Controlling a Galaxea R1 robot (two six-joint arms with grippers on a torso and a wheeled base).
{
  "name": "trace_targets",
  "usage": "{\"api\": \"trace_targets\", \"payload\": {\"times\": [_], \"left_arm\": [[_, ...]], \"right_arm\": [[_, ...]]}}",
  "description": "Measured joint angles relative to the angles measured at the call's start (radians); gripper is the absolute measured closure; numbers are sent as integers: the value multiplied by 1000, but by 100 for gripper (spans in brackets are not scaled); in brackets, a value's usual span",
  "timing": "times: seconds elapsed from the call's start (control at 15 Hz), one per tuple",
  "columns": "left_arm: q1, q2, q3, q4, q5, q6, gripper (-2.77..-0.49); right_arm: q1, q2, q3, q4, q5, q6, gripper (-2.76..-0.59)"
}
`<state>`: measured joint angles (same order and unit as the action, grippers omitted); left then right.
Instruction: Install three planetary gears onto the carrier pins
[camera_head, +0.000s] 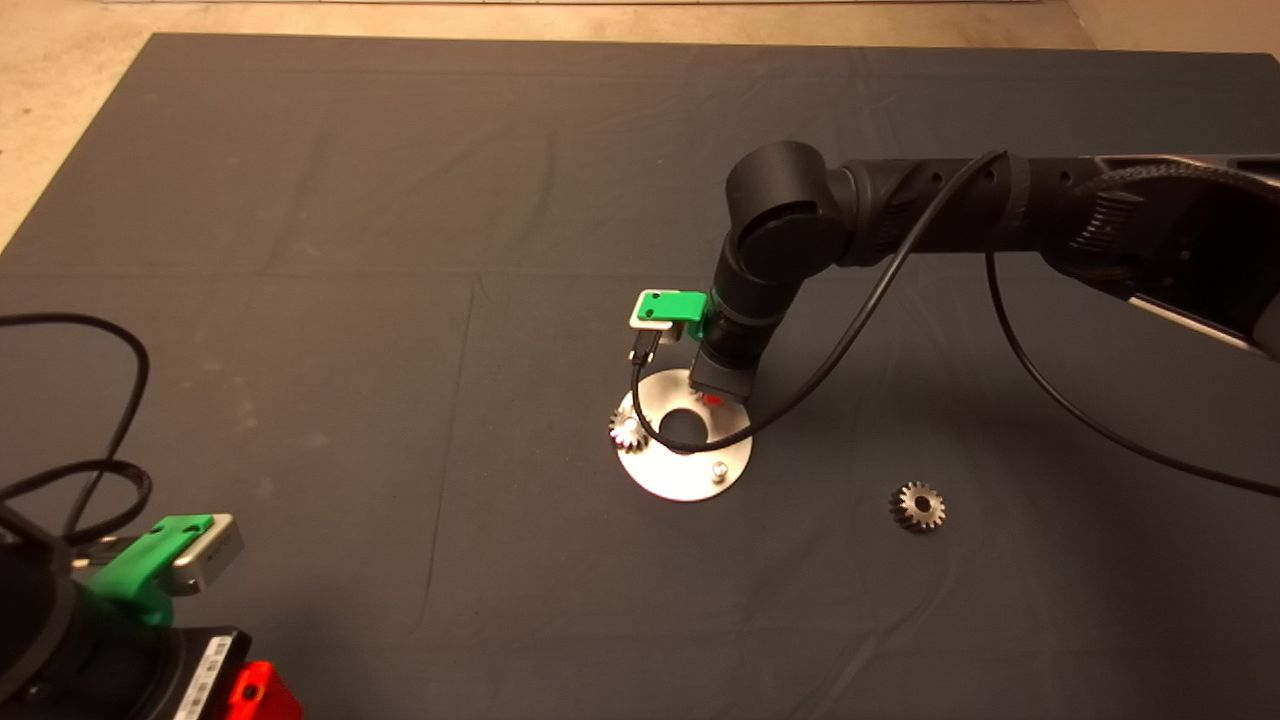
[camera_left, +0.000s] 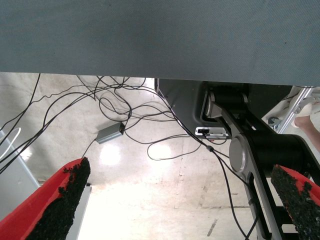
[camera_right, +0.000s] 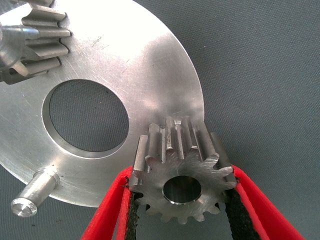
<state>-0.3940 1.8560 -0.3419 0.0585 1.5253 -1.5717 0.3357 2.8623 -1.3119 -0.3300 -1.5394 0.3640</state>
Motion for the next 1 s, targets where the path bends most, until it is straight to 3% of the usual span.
{"api": "trace_targets", "payload": {"times": [1.0], "left_arm": [[0, 0, 0, 0, 0, 0, -262]], "right_arm": [[0, 0, 0, -4, 2, 1, -113]]}}
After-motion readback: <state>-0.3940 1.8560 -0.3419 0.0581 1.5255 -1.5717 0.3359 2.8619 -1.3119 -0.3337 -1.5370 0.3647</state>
